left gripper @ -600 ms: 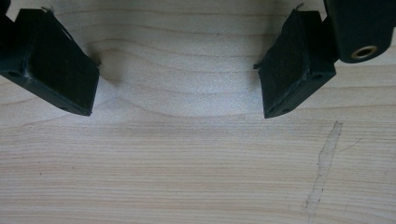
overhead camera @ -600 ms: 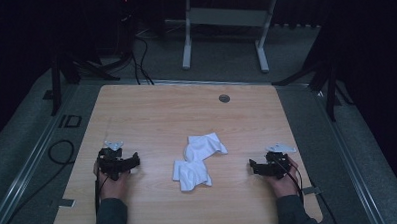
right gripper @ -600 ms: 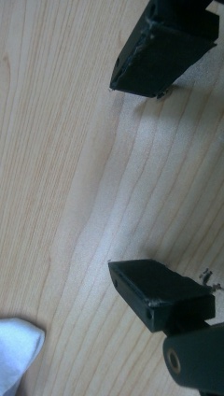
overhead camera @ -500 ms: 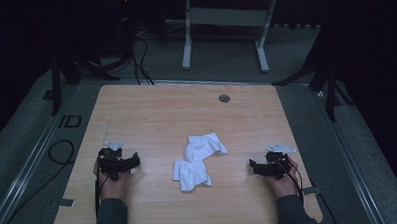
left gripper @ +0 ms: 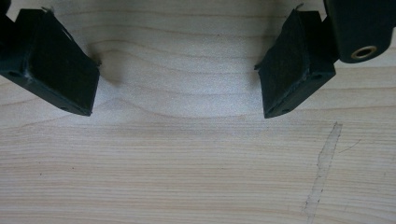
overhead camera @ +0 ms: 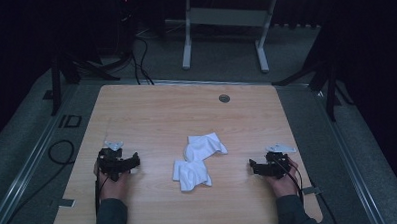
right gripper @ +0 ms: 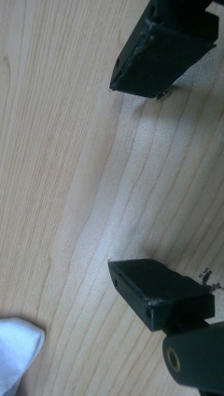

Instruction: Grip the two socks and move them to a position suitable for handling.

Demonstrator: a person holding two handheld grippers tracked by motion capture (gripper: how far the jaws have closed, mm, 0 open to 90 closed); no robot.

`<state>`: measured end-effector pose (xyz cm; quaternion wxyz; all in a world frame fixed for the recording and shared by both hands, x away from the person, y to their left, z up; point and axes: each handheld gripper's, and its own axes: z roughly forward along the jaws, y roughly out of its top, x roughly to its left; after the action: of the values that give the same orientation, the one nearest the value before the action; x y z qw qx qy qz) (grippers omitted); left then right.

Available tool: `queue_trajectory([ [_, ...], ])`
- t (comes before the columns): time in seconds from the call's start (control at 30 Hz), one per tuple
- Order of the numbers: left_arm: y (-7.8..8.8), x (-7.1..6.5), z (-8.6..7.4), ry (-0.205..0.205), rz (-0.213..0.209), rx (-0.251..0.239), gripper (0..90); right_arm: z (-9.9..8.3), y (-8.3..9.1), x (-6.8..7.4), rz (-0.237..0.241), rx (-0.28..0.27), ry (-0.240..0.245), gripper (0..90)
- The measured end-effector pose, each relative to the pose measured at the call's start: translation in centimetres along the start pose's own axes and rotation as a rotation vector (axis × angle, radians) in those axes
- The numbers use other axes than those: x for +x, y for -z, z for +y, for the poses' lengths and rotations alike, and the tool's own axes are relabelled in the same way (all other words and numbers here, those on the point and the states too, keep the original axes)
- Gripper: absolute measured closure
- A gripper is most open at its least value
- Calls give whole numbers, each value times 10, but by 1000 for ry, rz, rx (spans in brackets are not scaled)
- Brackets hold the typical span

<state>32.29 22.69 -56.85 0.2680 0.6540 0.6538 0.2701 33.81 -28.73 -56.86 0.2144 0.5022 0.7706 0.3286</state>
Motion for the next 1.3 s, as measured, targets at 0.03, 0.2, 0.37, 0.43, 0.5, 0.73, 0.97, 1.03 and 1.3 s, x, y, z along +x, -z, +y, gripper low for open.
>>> queue_trajectory([
  [0.03,0,0,0,0,0,0,119,0,0,0,-1,0,0,115],
  [0.2,0,0,0,0,-2,-1,119,0,0,0,3,1,2,115],
  [0.37,0,0,0,1,-2,-2,119,0,0,2,-6,-3,-7,127],
  [0.43,0,0,0,0,-2,-1,119,0,0,2,-4,-2,-6,127],
  [0.5,0,0,0,0,-3,-1,119,0,0,1,1,2,-1,129],
  [0.73,0,0,0,0,-2,-1,119,4,3,2,15,27,11,183],
  [0.97,0,0,0,1,-2,-1,120,9,14,8,36,8,34,231],
  [1.03,0,0,0,1,-2,-2,119,11,17,11,47,8,46,264],
  [1.3,0,0,0,-1,-2,-1,119,16,25,21,70,5,84,382],
])
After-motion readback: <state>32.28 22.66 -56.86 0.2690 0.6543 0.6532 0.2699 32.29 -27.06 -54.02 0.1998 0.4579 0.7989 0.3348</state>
